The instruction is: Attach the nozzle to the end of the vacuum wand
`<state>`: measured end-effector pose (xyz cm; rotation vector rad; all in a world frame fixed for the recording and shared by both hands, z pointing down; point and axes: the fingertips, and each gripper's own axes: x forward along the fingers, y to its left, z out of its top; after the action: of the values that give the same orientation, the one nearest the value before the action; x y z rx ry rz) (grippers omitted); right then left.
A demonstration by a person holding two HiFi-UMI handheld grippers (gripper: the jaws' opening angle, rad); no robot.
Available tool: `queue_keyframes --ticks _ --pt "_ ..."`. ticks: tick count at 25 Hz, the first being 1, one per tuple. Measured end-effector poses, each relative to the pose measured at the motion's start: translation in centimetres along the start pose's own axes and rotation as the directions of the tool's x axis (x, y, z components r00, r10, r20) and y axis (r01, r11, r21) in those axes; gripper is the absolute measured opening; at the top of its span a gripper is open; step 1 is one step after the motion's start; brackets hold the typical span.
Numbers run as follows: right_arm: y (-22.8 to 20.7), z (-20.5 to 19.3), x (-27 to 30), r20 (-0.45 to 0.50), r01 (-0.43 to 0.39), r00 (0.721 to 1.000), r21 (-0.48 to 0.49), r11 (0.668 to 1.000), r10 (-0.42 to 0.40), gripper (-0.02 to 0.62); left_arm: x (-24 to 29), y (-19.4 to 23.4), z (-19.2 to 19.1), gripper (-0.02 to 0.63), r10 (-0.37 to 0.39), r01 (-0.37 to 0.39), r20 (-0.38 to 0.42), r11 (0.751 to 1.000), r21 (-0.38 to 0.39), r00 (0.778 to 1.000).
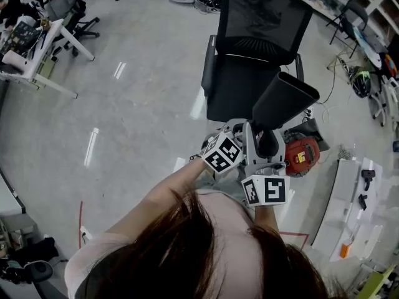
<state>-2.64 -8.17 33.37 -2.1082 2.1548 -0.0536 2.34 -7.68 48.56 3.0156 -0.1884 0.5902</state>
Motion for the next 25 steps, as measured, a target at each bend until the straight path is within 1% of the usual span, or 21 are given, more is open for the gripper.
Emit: queue_keyframes --ticks 3,5,9,16,20,25 --pt "-0.1 0.2 -0.4 0.031 0.022 0.999 0.017 1.0 -0.022 0.183 0.0 -0.2 0.1 0.132 -0.01 0.01 -0.003 1.0 0.004 1.0" --pt "-0.3 0.1 -0.4 0.027 0.016 0.999 0.034 0.999 -0.017 0.183 0.1 -0.3 0.1 0.132 -0.011 0.011 -0.006 1.0 0.009 1.0" --pt "-1.0 0.3 -0.7 -0.013 -0.025 1.0 0.055 0.998 0.026 0.184 0.7 -0.9 0.4 0.132 -0.009 0.009 -0.006 1.0 0.029 1.0" --pt "-2.6 0.3 -2.3 -0.064 -0.092 0.994 0.021 0.996 0.094 0.184 2.1 -2.3 0.7 0.132 0.043 -0.043 -0.011 0.999 0.02 0.999" --pt "-3.2 -0.3 -3.7 -0.12 -0.165 0.979 0.003 0.986 0.164 0.183 2.7 -3.4 0.5 0.132 0.07 -0.07 -0.015 0.997 0.021 0.997" --pt "-4.3 -0.3 -5.8 -0.143 -0.22 0.964 0.049 0.974 0.225 0.183 3.2 -4.0 0.6 0.132 0.106 -0.106 -0.017 0.994 0.015 0.994"
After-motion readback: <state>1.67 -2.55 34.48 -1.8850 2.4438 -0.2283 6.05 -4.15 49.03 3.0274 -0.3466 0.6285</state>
